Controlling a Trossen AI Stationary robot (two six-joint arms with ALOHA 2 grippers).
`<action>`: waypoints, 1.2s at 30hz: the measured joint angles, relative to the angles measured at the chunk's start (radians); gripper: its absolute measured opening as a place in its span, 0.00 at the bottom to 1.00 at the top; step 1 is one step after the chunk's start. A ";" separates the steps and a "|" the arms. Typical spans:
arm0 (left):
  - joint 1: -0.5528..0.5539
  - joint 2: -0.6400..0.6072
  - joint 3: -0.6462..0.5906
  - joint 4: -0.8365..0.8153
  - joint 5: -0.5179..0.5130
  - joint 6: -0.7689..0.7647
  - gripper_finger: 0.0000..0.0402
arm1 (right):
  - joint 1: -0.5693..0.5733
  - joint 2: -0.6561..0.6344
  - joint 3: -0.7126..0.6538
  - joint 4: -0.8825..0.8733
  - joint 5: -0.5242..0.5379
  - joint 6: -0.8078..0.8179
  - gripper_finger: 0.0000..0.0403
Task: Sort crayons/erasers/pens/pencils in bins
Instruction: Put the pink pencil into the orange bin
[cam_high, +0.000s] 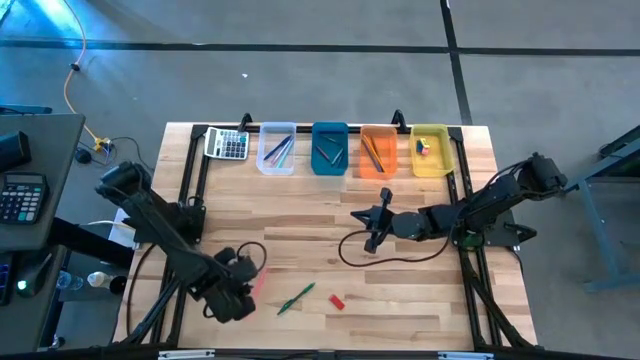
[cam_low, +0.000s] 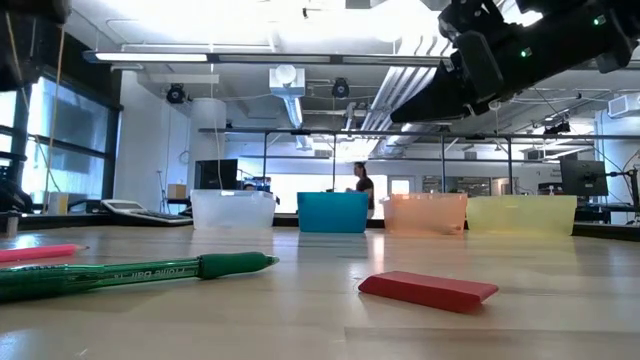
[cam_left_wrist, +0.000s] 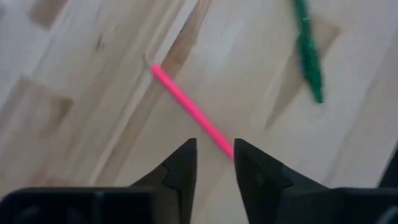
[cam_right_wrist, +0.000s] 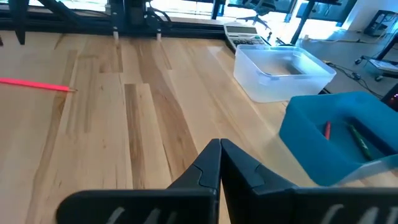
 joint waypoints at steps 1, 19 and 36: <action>-0.003 0.018 0.003 0.000 0.004 -0.026 0.26 | 0.000 0.000 0.000 -0.003 0.000 0.000 0.00; -0.010 0.221 0.006 0.072 0.032 -0.177 0.35 | 0.022 0.001 0.000 -0.002 0.000 -0.003 0.00; -0.015 0.224 0.009 0.028 0.118 -0.016 0.07 | 0.022 0.001 0.000 -0.002 0.000 -0.003 0.00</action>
